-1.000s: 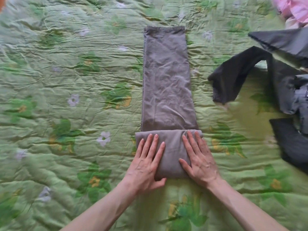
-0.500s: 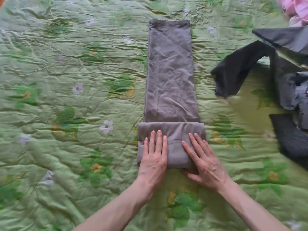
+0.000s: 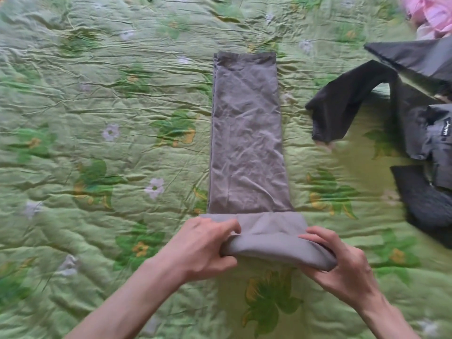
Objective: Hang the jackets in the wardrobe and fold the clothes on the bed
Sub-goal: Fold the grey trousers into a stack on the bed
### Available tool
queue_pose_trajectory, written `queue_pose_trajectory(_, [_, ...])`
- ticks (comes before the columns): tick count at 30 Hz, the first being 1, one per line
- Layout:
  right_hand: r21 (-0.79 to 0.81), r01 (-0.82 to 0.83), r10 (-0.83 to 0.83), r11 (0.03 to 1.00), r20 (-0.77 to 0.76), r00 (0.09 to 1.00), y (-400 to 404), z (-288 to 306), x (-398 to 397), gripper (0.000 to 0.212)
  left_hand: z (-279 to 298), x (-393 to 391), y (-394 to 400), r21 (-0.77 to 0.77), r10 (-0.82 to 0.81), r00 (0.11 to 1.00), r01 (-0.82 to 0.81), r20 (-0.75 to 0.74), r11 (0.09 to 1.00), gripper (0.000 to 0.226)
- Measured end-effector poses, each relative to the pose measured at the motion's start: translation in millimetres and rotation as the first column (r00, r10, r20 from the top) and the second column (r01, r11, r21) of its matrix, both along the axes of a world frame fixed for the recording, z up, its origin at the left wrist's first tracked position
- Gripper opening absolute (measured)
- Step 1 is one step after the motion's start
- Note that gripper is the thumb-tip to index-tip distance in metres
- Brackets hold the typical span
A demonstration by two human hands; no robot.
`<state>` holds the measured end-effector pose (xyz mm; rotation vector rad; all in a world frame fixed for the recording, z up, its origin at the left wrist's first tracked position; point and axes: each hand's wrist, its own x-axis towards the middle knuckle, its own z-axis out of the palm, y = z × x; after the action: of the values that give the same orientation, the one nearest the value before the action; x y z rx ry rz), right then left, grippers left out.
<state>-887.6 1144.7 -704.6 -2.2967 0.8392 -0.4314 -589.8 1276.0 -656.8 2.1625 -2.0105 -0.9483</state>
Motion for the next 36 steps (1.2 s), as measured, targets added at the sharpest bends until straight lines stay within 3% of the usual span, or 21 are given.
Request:
queue_pose_trajectory(3, [0.145, 0.145, -0.161, 0.979, 0.104, 0.982, 1, 14, 3, 0.065, 7, 14, 7, 0.071, 0.261, 0.911, -0.251, -0.320, 0.965, 0.037])
queue_pose_trajectory(6, [0.260, 0.269, -0.311, 0.927, 0.135, 0.941, -1, 21, 16, 0.070, 5, 25, 4, 0.291, 0.520, 0.640, -0.435, -0.566, 0.852, 0.031])
queue_pose_trajectory(9, [0.321, 0.375, -0.430, 0.870, 0.121, 0.894, -2, 11, 34, 0.063, -11, 27, 6, 0.308, 0.647, 0.457, -0.615, -0.611, 0.726, 0.041])
queue_pose_trajectory(12, [0.449, 0.469, -0.592, 0.760, 0.180, 0.786, -2, -5, 55, 0.050, -28, 19, 11, 0.344, 0.681, 0.207, -0.739, -0.703, 0.579, 0.045])
queue_pose_trajectory(15, [0.502, 0.510, -0.670, 0.698, 0.208, 0.712, -3, -16, 78, 0.058, -42, 7, 10, 0.353, 0.675, 0.095, -0.793, -0.732, 0.496, 0.046])
queue_pose_trajectory(19, [0.438, 0.552, -0.669, 0.710, 0.172, 0.723, -18, -32, 105, 0.042, -71, 2, 0, 0.287, 0.685, 0.123, -0.845, -0.718, 0.452, 0.065])
queue_pose_trajectory(21, [0.440, 0.557, -0.667, 0.705, 0.142, 0.732, -31, -44, 114, 0.046, -82, 3, -9, 0.232, 0.700, 0.167, -0.869, -0.695, 0.438, 0.070])
queue_pose_trajectory(24, [0.542, 0.626, -0.724, 0.562, -0.046, 0.689, -51, -61, 124, 0.056, -95, 8, -24, 0.146, 0.733, 0.241, -0.895, -0.636, 0.421, 0.061])
queue_pose_trajectory(26, [0.529, 0.637, -0.715, 0.560, -0.080, 0.695, -59, -70, 129, 0.058, -103, 11, -35, 0.092, 0.760, 0.265, -0.916, -0.593, 0.392, 0.052])
queue_pose_trajectory(29, [0.348, 0.725, -0.739, 0.594, -0.121, 0.663, -56, -70, 137, 0.038, -108, 10, -50, -0.006, 0.838, 0.329, -0.932, -0.436, 0.363, 0.043])
queue_pose_trajectory(32, [-0.014, 0.714, -0.713, 0.700, 0.030, 0.701, -45, -73, 136, 0.043, -102, 2, -55, -0.149, 0.869, 0.410, -0.912, -0.275, 0.383, 0.043])
queue_pose_trajectory(34, [-0.287, 0.522, -0.534, 0.803, 0.039, 0.844, -39, -77, 127, 0.049, -101, 1, -51, -0.380, 0.807, 0.553, -0.806, -0.207, 0.455, 0.055])
queue_pose_trajectory(36, [-0.423, 0.218, -0.260, 0.880, -0.043, 0.965, -32, -83, 118, 0.051, -105, 4, -45, -0.572, 0.639, 0.767, -0.546, -0.049, 0.612, 0.057])
